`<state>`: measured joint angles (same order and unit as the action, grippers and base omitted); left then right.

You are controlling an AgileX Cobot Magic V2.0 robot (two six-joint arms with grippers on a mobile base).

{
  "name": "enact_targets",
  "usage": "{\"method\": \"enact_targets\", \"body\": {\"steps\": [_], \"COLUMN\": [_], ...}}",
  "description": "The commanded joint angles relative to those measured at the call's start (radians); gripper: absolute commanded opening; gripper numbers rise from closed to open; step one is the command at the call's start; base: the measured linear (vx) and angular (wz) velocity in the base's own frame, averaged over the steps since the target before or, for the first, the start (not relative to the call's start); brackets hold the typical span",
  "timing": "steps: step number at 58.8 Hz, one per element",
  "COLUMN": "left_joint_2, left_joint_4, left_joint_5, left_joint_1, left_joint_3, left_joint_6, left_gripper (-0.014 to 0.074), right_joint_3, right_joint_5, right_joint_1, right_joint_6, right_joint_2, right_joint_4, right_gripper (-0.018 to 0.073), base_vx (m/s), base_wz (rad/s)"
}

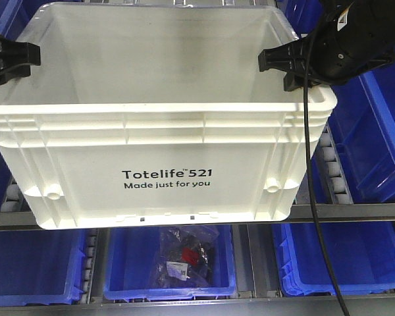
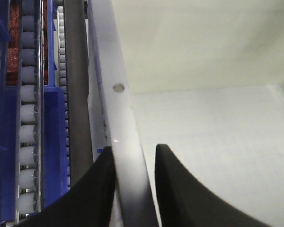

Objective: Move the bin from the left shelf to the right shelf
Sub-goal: 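Lift the white crate off the shelf with both grippers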

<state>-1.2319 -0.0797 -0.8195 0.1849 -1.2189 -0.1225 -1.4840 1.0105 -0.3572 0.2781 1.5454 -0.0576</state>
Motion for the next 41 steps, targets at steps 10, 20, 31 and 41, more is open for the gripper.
{"method": "enact_targets", "body": {"steps": [10, 20, 31, 41], "left_joint_2": [0.044, 0.044, 0.044, 0.044], "left_joint_4": [0.018, 0.018, 0.018, 0.018], "left_joint_5": [0.113, 0.113, 0.113, 0.113], "left_joint_1": [-0.001, -0.001, -0.001, -0.001], "left_joint_3": [-0.040, -0.040, -0.040, -0.040], "left_joint_6": [0.025, 0.025, 0.025, 0.025], "left_gripper": [0.0102, 0.0102, 0.0102, 0.0102], "right_joint_3": [-0.036, -0.036, -0.036, -0.036], "right_joint_5": [-0.124, -0.123, -0.123, -0.123], "right_joint_1": [0.011, 0.011, 0.011, 0.011], "right_joint_6": [-0.008, -0.008, -0.008, -0.008], "right_joint_2": [-0.055, -0.055, -0.055, -0.055], "right_joint_4": [-0.075, -0.075, -0.075, -0.075], "right_gripper": [0.0019, 0.0019, 0.0019, 0.0019], "base_vx": [0.00, 0.00, 0.00, 0.00], "base_wz": [0.00, 0.00, 0.00, 0.00]}}
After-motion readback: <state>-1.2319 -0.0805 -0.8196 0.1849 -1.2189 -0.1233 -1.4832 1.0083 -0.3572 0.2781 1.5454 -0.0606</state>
